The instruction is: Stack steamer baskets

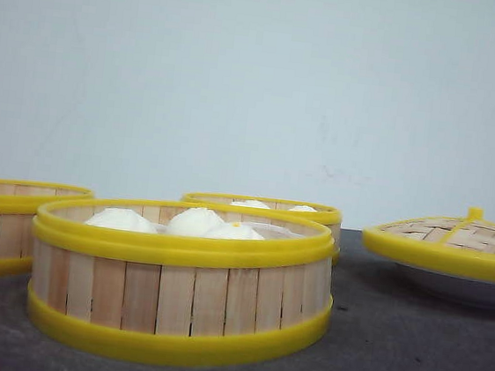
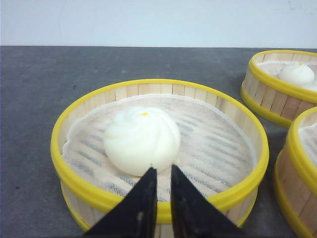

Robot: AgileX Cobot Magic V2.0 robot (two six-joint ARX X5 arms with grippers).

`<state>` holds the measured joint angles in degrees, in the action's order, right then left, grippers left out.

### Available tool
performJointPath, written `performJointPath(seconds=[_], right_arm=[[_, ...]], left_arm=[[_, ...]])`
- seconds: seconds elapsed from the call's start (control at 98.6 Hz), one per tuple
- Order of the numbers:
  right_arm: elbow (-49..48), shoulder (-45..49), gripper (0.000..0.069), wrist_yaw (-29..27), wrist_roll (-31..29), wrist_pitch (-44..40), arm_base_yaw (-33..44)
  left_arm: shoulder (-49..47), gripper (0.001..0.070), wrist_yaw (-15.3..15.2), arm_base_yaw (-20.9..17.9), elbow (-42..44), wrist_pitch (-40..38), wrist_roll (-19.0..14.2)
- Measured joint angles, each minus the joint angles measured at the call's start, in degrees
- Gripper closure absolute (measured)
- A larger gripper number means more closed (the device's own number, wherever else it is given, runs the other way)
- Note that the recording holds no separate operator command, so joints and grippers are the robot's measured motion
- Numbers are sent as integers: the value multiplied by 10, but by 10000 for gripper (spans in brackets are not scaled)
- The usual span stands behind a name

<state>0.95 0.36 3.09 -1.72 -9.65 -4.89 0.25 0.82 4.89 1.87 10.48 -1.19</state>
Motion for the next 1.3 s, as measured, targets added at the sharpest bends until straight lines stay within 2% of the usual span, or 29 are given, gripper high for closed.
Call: performJointPath(seconds=[0.852,0.953,1.035,1.166,1.298], right_arm=[[0,0,672,1,-5,0,0],[0,0,672,17,-30,2,0],[-1,0,673,39,-57,27,0],[27,0,680,49,-117,24,0],[110,5,681,49,-177,19,0]], left_arm=[[0,685,0,0,0,0,-6],[0,685,0,0,0,0,-23],[0,685,0,0,0,-5,-50],[0,685,5,0,18,-10,-117],[5,685,5,0,97,-7,-167]])
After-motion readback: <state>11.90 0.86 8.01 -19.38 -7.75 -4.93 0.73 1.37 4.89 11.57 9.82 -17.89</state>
